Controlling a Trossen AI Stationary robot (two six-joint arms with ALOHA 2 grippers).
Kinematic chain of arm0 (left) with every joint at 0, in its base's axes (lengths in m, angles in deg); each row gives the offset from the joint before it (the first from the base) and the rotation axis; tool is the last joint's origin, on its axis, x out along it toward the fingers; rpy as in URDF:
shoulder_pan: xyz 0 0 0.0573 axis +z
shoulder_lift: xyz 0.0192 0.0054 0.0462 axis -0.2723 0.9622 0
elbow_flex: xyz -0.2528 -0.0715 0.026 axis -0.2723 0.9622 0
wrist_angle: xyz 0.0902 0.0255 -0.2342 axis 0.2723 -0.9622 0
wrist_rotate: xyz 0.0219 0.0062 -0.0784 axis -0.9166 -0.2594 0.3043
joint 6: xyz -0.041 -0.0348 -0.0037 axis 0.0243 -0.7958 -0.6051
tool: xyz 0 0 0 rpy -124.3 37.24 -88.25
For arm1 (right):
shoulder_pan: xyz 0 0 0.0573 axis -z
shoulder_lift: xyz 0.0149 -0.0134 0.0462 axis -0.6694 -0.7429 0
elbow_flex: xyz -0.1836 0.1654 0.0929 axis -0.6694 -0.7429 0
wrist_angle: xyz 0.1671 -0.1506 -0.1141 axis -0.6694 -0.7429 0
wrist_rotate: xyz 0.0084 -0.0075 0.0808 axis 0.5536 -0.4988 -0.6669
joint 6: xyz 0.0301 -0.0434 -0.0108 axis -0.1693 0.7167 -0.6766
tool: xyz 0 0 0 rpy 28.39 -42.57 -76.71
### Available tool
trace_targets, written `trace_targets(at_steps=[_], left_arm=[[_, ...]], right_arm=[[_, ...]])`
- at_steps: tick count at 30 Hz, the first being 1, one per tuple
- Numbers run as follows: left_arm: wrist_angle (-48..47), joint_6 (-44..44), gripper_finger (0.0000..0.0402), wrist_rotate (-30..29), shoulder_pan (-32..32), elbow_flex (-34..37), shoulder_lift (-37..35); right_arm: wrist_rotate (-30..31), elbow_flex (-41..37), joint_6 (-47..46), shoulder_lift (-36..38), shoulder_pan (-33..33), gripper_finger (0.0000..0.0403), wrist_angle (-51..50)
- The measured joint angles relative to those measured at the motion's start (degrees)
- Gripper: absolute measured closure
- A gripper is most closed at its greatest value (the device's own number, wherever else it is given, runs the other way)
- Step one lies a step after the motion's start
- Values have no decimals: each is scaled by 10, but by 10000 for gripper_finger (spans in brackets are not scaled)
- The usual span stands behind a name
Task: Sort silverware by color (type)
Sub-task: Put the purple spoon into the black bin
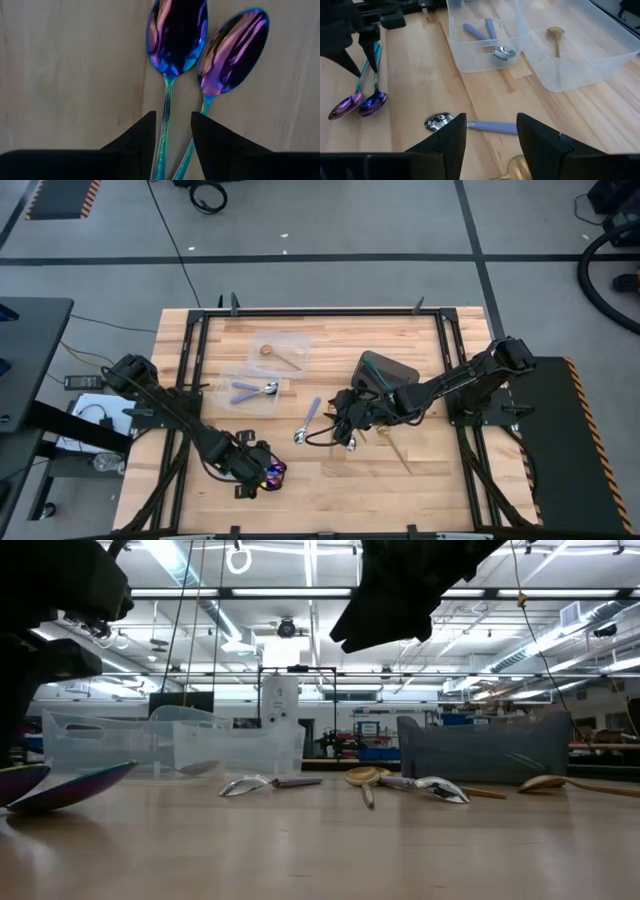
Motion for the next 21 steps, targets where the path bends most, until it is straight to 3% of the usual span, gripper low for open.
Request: trace_targets(at_steps=[14, 21], left_arm=[[5, 9, 269, 2, 1, -11, 41], [0, 9, 269, -6, 6, -11, 47]], right_arm=[[-2, 0, 5, -8, 0, 219, 14], [-64, 0, 25, -53, 12, 219, 64]])
